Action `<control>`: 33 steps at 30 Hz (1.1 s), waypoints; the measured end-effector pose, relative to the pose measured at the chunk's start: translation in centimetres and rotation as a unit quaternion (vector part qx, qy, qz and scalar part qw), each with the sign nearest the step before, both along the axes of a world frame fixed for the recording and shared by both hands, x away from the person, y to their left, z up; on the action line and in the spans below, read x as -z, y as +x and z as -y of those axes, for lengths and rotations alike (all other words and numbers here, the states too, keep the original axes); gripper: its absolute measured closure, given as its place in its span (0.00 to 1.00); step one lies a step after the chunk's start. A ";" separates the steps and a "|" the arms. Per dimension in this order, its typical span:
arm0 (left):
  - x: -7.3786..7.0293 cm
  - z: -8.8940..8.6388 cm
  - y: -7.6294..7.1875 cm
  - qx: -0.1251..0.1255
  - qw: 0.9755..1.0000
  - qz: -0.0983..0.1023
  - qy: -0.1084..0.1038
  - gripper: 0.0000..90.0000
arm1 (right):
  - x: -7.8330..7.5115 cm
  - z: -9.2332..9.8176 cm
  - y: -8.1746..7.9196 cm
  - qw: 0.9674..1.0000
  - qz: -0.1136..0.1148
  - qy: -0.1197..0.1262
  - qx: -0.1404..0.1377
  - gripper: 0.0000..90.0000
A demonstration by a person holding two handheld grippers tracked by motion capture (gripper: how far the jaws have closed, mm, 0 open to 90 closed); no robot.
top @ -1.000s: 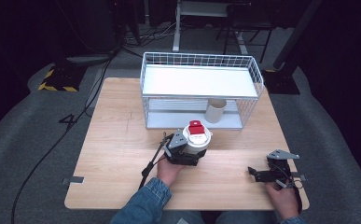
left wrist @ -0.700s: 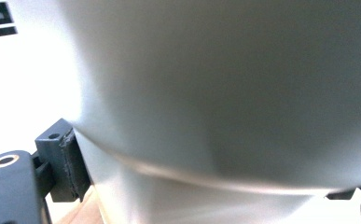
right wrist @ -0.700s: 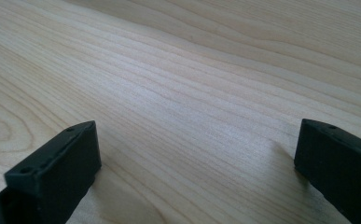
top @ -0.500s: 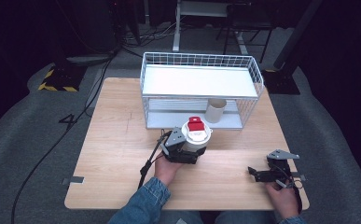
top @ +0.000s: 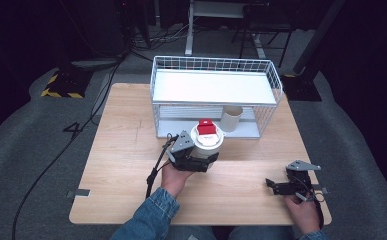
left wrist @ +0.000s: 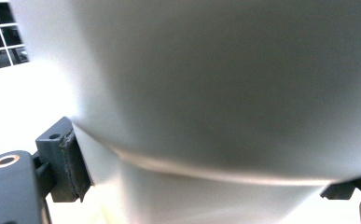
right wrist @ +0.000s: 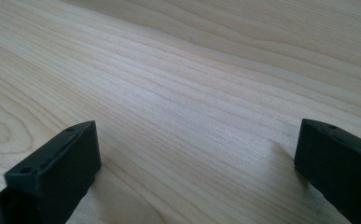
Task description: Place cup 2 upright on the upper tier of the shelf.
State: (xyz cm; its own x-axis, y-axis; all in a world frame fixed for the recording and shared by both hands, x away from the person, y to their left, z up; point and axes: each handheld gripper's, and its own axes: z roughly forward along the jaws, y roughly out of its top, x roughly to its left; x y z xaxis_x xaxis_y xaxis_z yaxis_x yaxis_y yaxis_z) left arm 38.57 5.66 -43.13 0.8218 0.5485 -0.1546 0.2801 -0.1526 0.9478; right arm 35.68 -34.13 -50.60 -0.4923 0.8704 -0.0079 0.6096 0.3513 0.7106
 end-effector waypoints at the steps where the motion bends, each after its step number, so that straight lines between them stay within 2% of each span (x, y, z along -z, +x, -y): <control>1: -0.2 0.0 0.0 0.000 1.000 0.000 -0.002 0.14 | 0.0 0.0 0.0 1.000 0.000 0.000 0.000 0.01; 16: -3.2 -0.2 0.0 0.013 1.000 0.012 -0.004 0.14 | 0.0 0.0 0.0 1.000 0.000 0.000 0.001 0.01; 19: -3.9 -0.1 0.1 0.014 1.000 0.020 -0.004 0.14 | 0.0 0.0 0.0 1.000 0.000 0.000 0.002 0.01; 33: -7.1 -0.4 1.3 0.021 0.999 0.033 -0.010 0.14 | 0.0 -0.1 0.0 1.000 0.000 0.000 0.002 0.01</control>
